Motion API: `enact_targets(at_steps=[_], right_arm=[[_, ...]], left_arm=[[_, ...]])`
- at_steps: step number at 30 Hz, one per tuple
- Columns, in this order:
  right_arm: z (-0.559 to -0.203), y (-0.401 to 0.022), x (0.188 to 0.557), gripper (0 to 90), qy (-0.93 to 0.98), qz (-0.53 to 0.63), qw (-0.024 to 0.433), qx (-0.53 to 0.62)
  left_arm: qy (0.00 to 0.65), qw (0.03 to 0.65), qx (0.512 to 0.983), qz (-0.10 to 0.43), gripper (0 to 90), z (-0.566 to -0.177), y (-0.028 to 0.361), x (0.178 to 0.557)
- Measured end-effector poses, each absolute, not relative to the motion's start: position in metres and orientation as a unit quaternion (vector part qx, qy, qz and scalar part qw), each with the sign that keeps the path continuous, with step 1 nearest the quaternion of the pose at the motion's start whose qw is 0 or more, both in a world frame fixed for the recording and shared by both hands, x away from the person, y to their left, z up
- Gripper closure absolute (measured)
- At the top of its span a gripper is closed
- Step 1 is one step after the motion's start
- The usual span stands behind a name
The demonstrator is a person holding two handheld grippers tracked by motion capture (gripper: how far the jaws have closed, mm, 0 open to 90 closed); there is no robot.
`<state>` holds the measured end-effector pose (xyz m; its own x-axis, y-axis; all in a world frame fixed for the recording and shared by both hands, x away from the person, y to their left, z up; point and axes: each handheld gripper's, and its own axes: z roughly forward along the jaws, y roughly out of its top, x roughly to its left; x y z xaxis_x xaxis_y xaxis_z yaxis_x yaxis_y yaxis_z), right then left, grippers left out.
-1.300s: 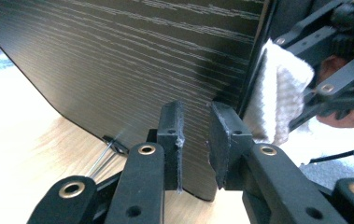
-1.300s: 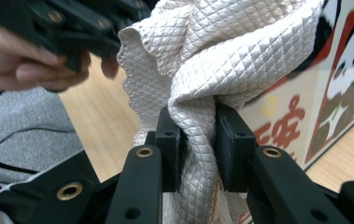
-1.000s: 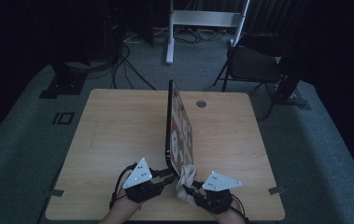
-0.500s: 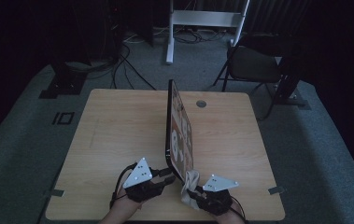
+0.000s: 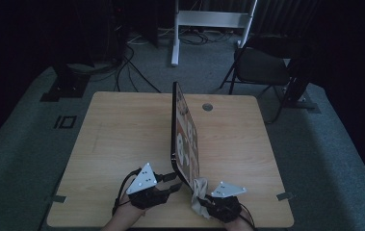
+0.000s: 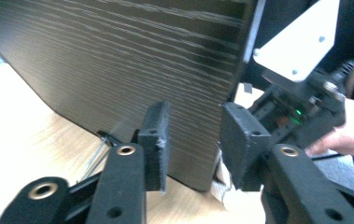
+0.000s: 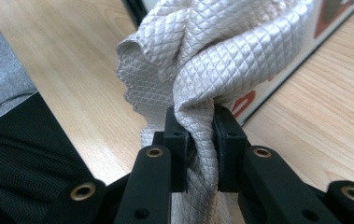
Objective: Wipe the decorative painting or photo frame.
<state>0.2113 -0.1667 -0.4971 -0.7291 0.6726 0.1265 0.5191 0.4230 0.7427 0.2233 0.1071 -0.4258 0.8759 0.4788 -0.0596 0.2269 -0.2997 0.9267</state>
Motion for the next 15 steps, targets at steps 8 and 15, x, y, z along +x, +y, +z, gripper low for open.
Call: enact_targets(at_steps=[8, 15], right_arm=[[-0.485, -0.192, 0.213, 79.3, 0.814, 0.421, 0.118, 0.382], [-0.474, -0.208, 0.217, 79.2, 0.793, 0.436, 0.138, 0.402]], left_arm=[[0.234, 0.564, 0.784, 0.110, 49.0, -0.421, 0.099, 0.216], [0.269, 0.571, 0.765, 0.129, 45.7, -0.411, 0.086, 0.215]])
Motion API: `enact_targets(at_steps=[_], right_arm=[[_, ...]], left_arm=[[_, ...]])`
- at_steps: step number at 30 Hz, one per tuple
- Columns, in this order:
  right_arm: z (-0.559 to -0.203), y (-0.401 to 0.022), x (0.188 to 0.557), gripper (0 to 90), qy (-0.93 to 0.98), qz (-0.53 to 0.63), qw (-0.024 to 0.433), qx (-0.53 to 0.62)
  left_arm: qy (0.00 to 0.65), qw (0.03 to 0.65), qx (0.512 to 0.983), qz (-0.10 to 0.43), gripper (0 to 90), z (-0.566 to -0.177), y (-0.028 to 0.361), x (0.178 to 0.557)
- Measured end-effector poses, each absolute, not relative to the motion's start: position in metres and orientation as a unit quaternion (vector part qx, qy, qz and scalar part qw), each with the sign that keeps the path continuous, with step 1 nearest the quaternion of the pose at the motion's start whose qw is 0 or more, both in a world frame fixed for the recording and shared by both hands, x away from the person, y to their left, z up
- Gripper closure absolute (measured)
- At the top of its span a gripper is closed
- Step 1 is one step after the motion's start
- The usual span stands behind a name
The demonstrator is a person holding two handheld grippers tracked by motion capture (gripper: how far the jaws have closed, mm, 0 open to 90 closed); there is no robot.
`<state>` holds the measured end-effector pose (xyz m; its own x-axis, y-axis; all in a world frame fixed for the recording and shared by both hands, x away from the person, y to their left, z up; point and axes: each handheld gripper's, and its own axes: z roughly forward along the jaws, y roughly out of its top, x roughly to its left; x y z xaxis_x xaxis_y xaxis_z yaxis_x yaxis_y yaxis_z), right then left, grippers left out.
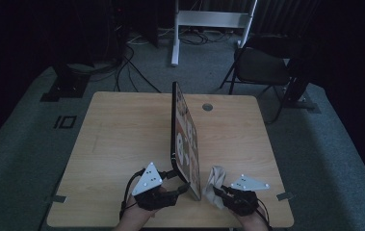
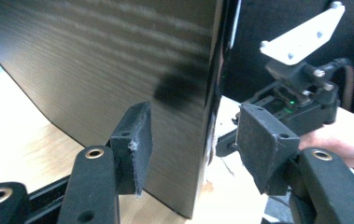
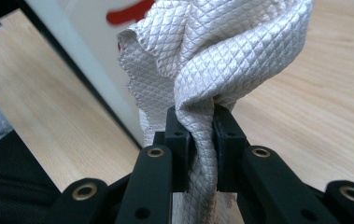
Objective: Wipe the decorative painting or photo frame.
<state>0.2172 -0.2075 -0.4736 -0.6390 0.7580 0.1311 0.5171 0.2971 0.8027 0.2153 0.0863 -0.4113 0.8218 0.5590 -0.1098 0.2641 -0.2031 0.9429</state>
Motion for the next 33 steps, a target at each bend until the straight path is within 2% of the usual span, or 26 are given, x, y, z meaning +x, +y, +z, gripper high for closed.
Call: enact_targets(at_steps=[4, 9, 18, 20, 26, 31, 33], right_arm=[[-0.467, -0.209, 0.218, 79.1, 0.788, 0.443, 0.144, 0.401], [-0.452, -0.212, 0.220, 79.1, 0.777, 0.462, 0.159, 0.398], [-0.411, -0.211, 0.228, 79.1, 0.760, 0.496, 0.191, 0.374], [-0.396, -0.207, 0.230, 79.2, 0.754, 0.510, 0.197, 0.364], [-0.352, -0.183, 0.235, 79.2, 0.748, 0.547, 0.210, 0.312], [-0.309, -0.144, 0.240, 79.2, 0.742, 0.588, 0.200, 0.252], [-0.305, -0.139, 0.240, 79.2, 0.742, 0.591, 0.200, 0.246]], left_arm=[[0.291, 0.561, 0.761, 0.144, 47.0, -0.410, 0.084, 0.217], [0.303, 0.566, 0.753, 0.142, 52.8, -0.413, 0.087, 0.217], [0.318, 0.570, 0.741, 0.161, 56.9, -0.415, 0.095, 0.211], [0.319, 0.570, 0.740, 0.163, 61.1, -0.415, 0.097, 0.210], [0.316, 0.568, 0.741, 0.167, 64.0, -0.417, 0.098, 0.207], [0.315, 0.566, 0.743, 0.169, 65.2, -0.418, 0.097, 0.206], [0.315, 0.567, 0.743, 0.168, 65.5, -0.418, 0.097, 0.206]])
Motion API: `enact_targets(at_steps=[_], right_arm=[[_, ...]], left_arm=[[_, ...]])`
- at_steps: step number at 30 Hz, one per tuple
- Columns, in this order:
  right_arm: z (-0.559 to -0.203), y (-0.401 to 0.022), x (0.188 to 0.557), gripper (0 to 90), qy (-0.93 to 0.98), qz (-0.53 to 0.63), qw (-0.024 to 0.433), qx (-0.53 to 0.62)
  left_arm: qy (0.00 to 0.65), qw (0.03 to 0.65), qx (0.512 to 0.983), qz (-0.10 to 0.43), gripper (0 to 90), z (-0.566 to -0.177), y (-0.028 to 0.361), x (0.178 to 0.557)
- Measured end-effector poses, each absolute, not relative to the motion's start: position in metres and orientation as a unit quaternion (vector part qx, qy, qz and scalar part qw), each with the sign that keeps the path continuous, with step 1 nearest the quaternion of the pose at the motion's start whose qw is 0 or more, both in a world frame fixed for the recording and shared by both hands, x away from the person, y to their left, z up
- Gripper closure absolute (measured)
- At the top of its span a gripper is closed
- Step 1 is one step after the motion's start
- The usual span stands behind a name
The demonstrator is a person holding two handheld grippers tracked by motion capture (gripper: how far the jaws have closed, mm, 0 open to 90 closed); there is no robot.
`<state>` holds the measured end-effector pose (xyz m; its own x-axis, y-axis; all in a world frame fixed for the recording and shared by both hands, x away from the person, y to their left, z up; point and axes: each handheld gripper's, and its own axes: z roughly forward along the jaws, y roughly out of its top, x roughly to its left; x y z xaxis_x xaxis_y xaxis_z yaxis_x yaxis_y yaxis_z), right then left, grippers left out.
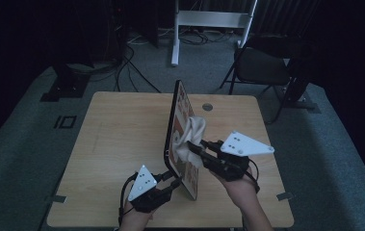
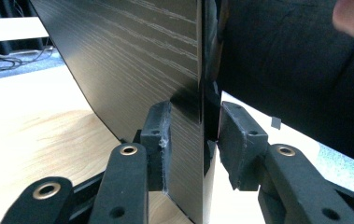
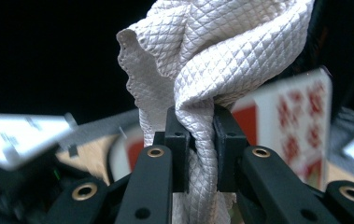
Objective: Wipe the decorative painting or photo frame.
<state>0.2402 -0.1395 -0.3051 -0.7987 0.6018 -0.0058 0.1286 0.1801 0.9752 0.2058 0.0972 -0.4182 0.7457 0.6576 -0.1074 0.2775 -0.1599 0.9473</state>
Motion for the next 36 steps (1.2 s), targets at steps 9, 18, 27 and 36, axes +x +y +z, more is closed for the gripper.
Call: enact_targets(at_steps=[9, 18, 27, 36], right_arm=[[-0.281, -0.090, 0.238, 79.2, 0.754, 0.600, 0.191, 0.189], [-0.299, -0.079, 0.263, 79.4, 0.778, 0.567, 0.176, 0.205], [-0.301, -0.084, 0.291, 79.3, 0.770, 0.572, 0.160, 0.232], [-0.300, -0.082, 0.305, 79.3, 0.771, 0.564, 0.171, 0.242]], left_arm=[[0.314, 0.565, 0.744, 0.169, 67.1, -0.418, 0.098, 0.204], [0.310, 0.563, 0.747, 0.171, 68.0, -0.417, 0.096, 0.203], [0.306, 0.563, 0.748, 0.173, 69.3, -0.418, 0.095, 0.204], [0.312, 0.566, 0.744, 0.169, 66.6, -0.417, 0.096, 0.205]])
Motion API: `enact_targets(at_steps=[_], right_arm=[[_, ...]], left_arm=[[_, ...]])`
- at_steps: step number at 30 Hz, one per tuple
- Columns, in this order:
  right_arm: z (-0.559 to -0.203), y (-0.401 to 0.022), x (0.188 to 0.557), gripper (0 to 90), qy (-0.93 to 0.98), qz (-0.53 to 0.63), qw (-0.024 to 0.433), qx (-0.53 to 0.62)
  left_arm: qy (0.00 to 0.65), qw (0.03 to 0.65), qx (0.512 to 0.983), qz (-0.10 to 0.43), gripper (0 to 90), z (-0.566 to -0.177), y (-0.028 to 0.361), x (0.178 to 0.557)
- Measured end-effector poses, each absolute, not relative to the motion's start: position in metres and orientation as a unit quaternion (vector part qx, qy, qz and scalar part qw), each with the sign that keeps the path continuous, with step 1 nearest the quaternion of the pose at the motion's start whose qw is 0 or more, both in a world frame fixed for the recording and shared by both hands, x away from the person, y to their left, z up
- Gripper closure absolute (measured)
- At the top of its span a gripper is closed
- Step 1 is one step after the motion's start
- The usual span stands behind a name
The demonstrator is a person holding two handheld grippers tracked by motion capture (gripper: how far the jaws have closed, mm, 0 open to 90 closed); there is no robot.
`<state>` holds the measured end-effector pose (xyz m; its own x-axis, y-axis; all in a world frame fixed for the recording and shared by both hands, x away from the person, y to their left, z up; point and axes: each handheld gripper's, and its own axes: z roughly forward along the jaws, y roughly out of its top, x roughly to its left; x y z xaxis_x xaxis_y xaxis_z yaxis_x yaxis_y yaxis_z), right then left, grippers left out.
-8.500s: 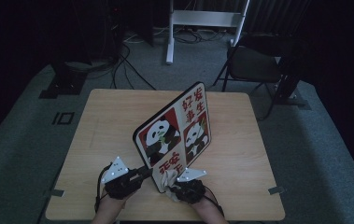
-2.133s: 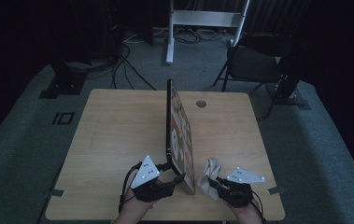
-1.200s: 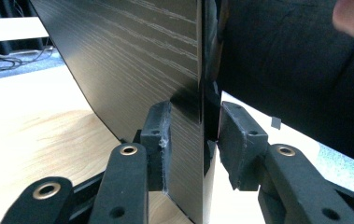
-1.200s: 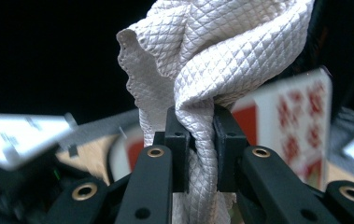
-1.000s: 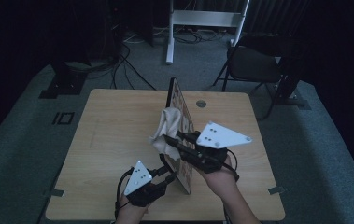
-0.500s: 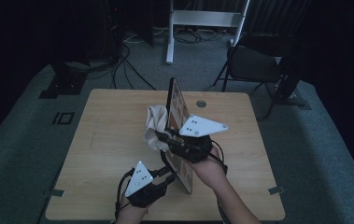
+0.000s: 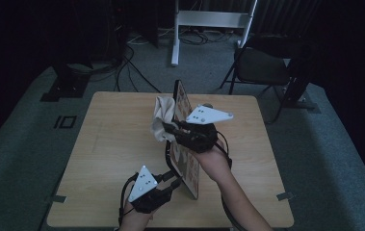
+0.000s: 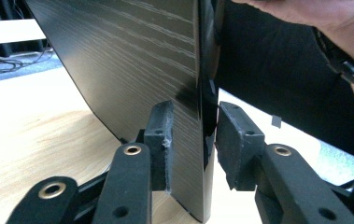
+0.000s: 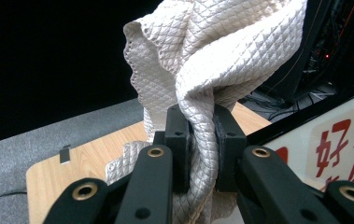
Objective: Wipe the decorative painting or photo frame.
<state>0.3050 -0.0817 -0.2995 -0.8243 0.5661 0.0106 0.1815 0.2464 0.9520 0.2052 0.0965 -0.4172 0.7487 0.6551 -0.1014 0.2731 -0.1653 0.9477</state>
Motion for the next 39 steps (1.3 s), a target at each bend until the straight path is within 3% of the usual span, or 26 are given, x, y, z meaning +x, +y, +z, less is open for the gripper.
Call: enact_targets(at_steps=[26, 39], right_arm=[[-0.293, -0.088, 0.393, 78.9, 0.760, 0.550, 0.175, 0.299], [-0.285, -0.100, 0.438, 78.8, 0.759, 0.517, 0.200, 0.342]], left_arm=[[0.316, 0.567, 0.742, 0.167, 65.2, -0.416, 0.100, 0.209], [0.315, 0.568, 0.742, 0.165, 65.1, -0.416, 0.102, 0.211]])
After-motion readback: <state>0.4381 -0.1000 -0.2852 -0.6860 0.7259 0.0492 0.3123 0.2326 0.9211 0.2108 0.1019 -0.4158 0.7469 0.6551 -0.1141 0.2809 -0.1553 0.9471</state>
